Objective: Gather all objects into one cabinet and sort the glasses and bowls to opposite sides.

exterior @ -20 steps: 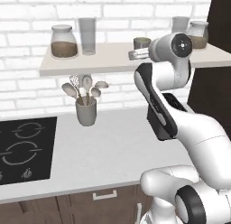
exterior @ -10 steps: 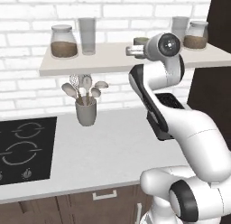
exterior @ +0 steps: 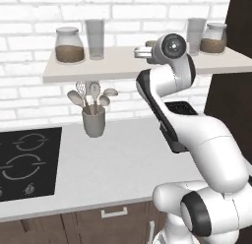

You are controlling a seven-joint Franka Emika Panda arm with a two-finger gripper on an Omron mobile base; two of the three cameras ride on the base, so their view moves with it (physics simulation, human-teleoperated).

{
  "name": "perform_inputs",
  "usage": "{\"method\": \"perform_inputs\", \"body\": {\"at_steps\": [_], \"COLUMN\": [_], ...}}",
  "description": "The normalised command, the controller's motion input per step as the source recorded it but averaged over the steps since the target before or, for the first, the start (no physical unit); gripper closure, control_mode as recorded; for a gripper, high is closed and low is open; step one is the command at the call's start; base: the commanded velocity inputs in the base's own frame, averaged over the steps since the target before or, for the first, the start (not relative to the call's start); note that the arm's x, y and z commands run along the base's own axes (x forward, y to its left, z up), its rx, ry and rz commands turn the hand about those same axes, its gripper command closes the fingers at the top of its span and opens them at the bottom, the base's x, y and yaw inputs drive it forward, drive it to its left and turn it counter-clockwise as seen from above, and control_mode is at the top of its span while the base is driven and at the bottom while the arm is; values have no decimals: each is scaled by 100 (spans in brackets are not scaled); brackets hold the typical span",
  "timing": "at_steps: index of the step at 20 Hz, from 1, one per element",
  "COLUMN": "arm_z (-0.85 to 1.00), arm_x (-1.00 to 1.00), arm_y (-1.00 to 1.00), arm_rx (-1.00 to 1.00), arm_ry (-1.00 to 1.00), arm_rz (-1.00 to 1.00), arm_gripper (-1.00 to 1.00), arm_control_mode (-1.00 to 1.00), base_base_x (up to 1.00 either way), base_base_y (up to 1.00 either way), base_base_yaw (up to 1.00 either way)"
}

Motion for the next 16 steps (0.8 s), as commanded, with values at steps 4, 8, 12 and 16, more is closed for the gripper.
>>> {"method": "perform_inputs", "body": {"at_steps": [4, 8, 12, 16], "arm_z": [0, 0, 0, 0], "arm_x": [8, 19, 23, 17], "arm_y": [0, 0, 0, 0], "arm_rx": [0, 2, 1, 0], "arm_ry": [10, 12, 5, 0], "arm_rz": [0, 0, 0, 0], "arm_gripper": [-100, -100, -100, -100], "arm_control_mode": [-100, -100, -100, -100], "base_base_x": [0, 0, 0, 0], "base_base_y": [0, 0, 0, 0], "base_base_yaw": [0, 0, 0, 0]}}
